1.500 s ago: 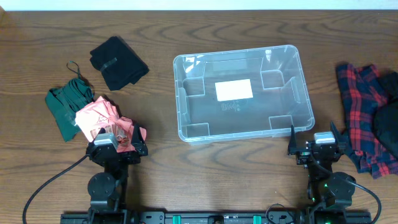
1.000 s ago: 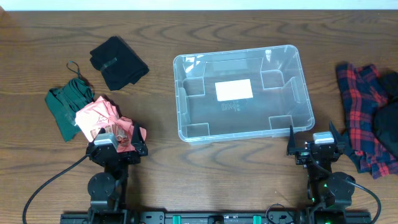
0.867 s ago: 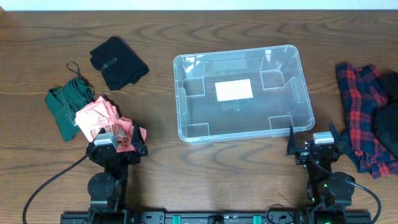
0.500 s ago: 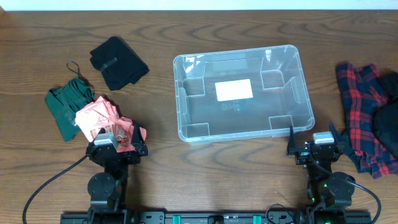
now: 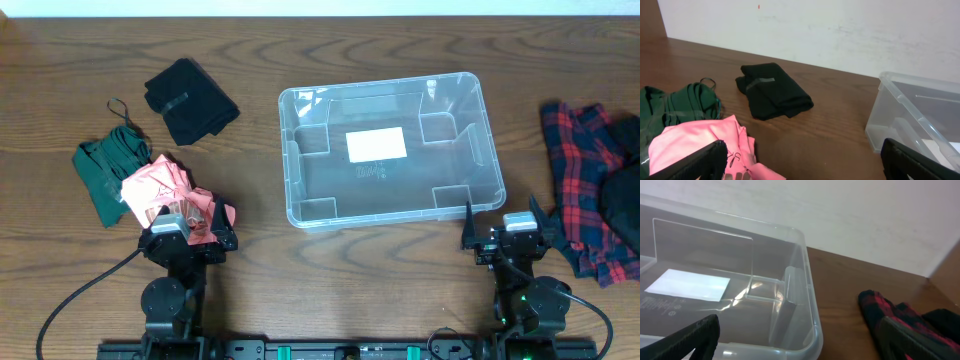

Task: Pack container
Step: 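Raise both grippers from rest toward the garments on each side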

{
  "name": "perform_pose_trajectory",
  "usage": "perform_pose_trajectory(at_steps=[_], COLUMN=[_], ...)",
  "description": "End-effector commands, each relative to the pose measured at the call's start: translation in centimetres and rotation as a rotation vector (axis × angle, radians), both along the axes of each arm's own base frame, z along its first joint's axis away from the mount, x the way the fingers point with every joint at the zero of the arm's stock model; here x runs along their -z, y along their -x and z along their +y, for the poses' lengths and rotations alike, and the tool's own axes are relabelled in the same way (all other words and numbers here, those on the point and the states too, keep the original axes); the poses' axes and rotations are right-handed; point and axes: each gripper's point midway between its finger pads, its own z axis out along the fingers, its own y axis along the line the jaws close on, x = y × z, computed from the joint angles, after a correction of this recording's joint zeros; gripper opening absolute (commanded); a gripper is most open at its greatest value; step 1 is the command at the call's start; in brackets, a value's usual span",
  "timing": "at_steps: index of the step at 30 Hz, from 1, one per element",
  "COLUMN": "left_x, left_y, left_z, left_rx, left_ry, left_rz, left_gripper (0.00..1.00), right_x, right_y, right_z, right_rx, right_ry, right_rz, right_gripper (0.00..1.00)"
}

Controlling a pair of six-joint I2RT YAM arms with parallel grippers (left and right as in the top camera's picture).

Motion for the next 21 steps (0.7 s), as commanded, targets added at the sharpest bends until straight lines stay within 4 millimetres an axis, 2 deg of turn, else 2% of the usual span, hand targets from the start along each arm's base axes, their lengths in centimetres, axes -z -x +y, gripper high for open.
perform_pose_trajectory(at_steps=[1,6,11,14,17,21], left_x=[1.8,1.8,1.4,0.7,-0.5,-3.3], left_y=[0.0,0.0,0.0,0.2,0.5,1.0], left_z=[0.3,0.3,0.2,-0.1,-0.5,-0.6], left_rx=[-0.018,-0.018,-0.017,0.003,0.025,0.033], left_ry=[-0.002,-0.003,-0.001,0.001,0.003,0.011], left_rz=[0.041,0.041,0.030,0.035,0.055,0.108], left_gripper=[0.98,0.98,0.98,0.98,0.98,0.98], right_x=[0.2,0.1,-0.8,-2.6,-5.3,-8.7], right_y=[0.0,0.0,0.0,0.1,0.7,1.4], right_z=[0.6,0.6,0.6,0.4,-0.5,-1.8], right_rx=[-0.030,-0.032,-0.022,-0.013,0.041,0.118], right_ry=[0.011,0.010,-0.111,-0.154,-0.173,-0.206], right_rz=[0.003,0.003,-0.028,-0.061,-0.094,-0.080], right_gripper=[0.99,0.99,0.99,0.99,0.99,0.99])
